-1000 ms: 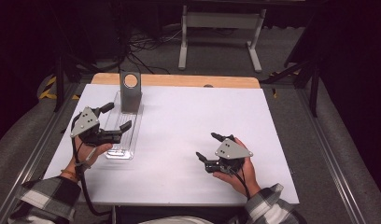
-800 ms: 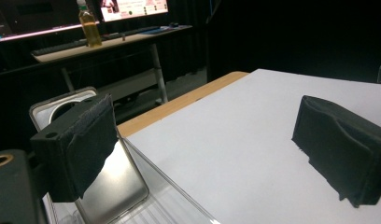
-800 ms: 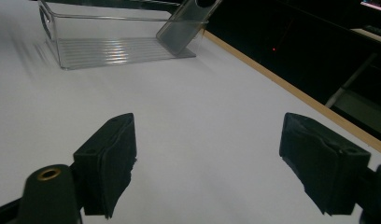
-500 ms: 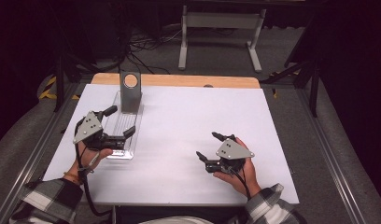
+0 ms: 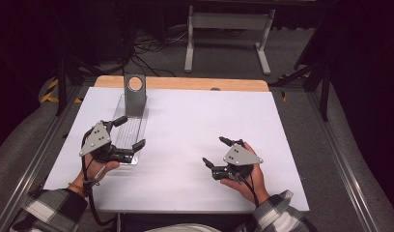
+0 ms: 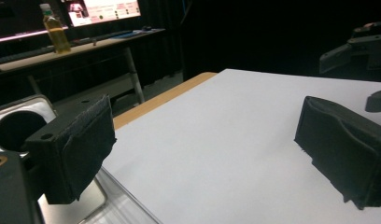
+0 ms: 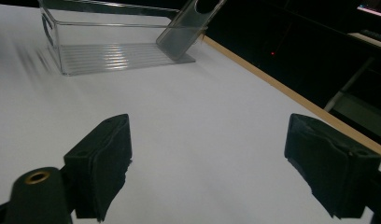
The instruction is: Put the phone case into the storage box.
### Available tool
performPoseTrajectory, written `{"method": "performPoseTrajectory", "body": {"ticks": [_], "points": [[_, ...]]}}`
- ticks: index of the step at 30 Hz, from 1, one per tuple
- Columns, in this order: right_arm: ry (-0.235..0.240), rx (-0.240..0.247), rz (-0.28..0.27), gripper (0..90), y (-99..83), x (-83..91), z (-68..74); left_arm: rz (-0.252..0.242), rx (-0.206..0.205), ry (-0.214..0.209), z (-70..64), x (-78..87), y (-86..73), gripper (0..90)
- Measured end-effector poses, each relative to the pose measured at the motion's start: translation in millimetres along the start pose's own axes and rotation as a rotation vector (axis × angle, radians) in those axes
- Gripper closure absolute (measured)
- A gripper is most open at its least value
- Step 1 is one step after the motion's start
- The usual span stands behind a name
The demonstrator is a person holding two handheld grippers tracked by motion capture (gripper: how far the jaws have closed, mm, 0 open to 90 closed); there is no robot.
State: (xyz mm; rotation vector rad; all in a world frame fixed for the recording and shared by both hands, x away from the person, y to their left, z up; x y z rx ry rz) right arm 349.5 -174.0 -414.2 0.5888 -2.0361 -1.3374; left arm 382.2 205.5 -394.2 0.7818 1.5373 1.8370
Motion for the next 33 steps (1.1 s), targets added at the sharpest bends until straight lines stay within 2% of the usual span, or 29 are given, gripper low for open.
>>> {"method": "performPoseTrajectory", "body": {"ticks": [13, 18, 21, 26, 30, 31, 33], "points": [[0.002, -0.005, -0.002, 10.4, 0.2, -1.6, 2.4, 0.013, -0.006, -0.018, -14.3, 2.0, -7.9, 5.7], [0.005, -0.013, -0.008, 8.4, 0.4, -1.5, 3.2, 0.018, 0.000, -0.043, -20.8, 3.1, -11.7, 5.4], [0.002, -0.013, -0.005, 7.6, -0.2, -0.9, 3.5, 0.021, -0.013, -0.051, -24.1, 4.5, -13.2, 5.4], [-0.011, -0.008, -0.005, 7.6, -1.2, 0.8, 3.9, 0.027, 0.004, -0.056, -29.0, 5.2, -18.5, 5.6], [-0.007, -0.003, -0.004, 7.7, -1.7, 1.6, 5.2, 0.042, -0.005, -0.056, -33.4, 5.7, -22.7, 6.1], [-0.009, 0.000, -0.001, 7.8, -2.1, 1.8, 5.8, 0.041, 0.006, -0.058, -35.2, 5.5, -24.9, 6.1], [-0.008, -0.002, -0.001, 7.9, -2.9, 2.5, 5.9, 0.052, 0.005, -0.075, -37.0, 5.5, -27.0, 6.8]]}}
Point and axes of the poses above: each handheld gripper's, and its own axes: x roughly backward along the jaws, y roughly out of its top, z roughly to its left, the point moved 1 cm from there along -x, roughly forward along the jaws, and after that the axes turned 5 degrees about -z, right-handed, at the moved point
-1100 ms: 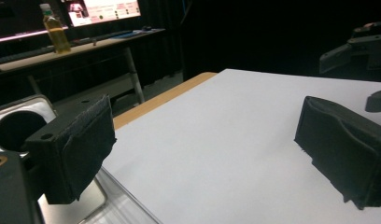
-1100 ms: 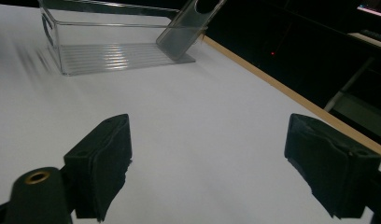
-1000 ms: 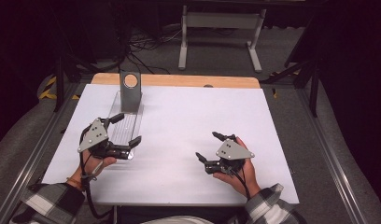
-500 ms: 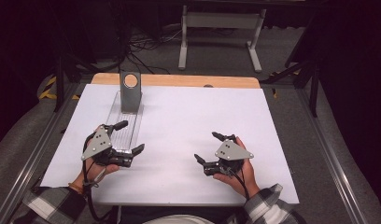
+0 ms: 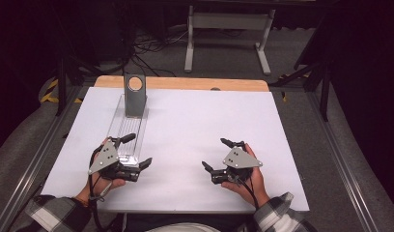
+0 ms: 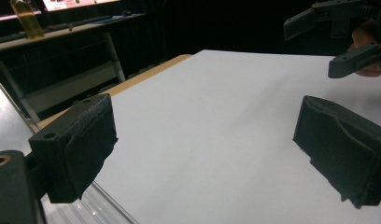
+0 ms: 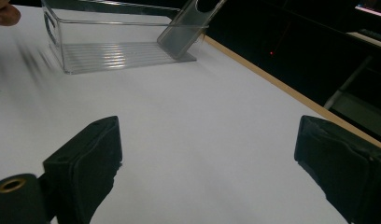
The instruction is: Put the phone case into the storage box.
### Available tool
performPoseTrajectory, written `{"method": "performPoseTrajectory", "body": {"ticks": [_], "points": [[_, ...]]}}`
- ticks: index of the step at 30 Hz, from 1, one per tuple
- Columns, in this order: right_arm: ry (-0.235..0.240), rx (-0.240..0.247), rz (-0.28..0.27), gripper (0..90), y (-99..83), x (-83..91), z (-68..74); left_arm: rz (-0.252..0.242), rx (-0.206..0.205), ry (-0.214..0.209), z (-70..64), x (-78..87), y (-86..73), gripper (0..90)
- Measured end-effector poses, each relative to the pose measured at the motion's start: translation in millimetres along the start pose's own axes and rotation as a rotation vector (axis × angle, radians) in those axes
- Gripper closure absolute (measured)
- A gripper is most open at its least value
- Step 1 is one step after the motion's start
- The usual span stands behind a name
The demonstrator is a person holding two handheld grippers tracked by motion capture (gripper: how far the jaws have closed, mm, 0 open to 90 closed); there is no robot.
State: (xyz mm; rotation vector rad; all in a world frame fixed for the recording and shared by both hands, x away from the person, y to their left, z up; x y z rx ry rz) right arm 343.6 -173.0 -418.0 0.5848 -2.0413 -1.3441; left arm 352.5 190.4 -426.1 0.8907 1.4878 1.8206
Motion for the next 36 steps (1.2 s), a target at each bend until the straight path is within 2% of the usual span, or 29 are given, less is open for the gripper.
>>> {"method": "performPoseTrajectory", "body": {"ticks": [6, 12, 18, 22, 36], "points": [[0.007, 0.003, -0.002, 7.9, -0.6, 0.7, 0.5, 0.027, 0.003, -0.016, -3.2, -2.3, -2.9, 6.6], [0.014, 0.006, -0.007, 8.1, 0.4, 1.5, 1.6, 0.020, 0.010, -0.011, -2.6, -1.8, -3.2, 6.3], [0.020, 0.021, 0.002, 8.3, -0.1, -0.4, 4.1, 0.015, 0.000, -0.011, -1.6, -0.8, -2.7, 6.3], [0.012, 0.023, -0.008, 8.7, 1.3, 0.1, 5.2, 0.003, 0.012, -0.010, 0.0, 1.4, -2.0, 6.3], [0.025, 0.030, 0.006, 9.0, -0.8, -3.7, 8.0, 0.011, 0.019, -0.015, 0.1, 0.5, -1.8, 6.6]]}}
Point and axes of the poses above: each handheld gripper's, and its own axes: x roughly backward along the jaws, y roughly out of its top, z roughly to its left, the point moved 1 cm from there along -x, roughly forward along the jaws, and after that the axes turned 5 degrees about -z, right-handed, at the moved point
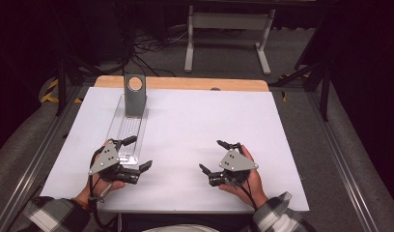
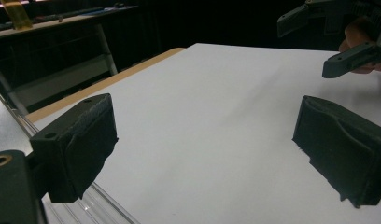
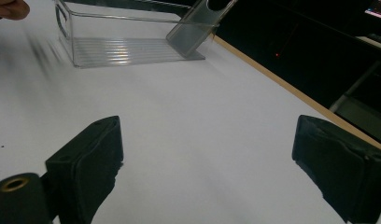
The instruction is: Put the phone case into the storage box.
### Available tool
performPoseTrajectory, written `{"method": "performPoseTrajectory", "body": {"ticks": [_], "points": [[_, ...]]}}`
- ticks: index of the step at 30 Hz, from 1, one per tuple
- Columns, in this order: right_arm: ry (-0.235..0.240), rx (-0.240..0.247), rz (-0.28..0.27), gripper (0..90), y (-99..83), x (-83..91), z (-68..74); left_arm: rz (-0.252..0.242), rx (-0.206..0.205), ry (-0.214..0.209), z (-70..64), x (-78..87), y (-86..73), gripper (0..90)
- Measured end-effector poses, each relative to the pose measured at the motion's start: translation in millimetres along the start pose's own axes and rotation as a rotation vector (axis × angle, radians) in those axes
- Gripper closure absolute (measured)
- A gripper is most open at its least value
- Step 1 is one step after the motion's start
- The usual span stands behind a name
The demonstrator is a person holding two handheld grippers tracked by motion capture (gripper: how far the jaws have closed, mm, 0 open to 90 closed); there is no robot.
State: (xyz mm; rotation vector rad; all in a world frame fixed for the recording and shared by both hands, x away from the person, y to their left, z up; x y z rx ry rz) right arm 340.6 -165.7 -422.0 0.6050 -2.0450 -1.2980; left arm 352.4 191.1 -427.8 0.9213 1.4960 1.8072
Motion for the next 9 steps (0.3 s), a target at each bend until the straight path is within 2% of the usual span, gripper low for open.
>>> {"method": "performPoseTrajectory", "body": {"ticks": [9], "points": [[0.002, -0.007, 0.004, 9.0, -1.4, -0.5, -0.6, 0.009, 0.007, 0.000, 1.5, -2.5, -0.8, 6.6]]}}
Point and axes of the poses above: each handheld gripper's, and its own axes: x roughly backward along the jaws, y roughly out of its top, z roughly to its left, the point moved 1 cm from there along -x, roughly forward along the jaws, and after that the axes turned 5 degrees about -z, right-handed, at the moved point
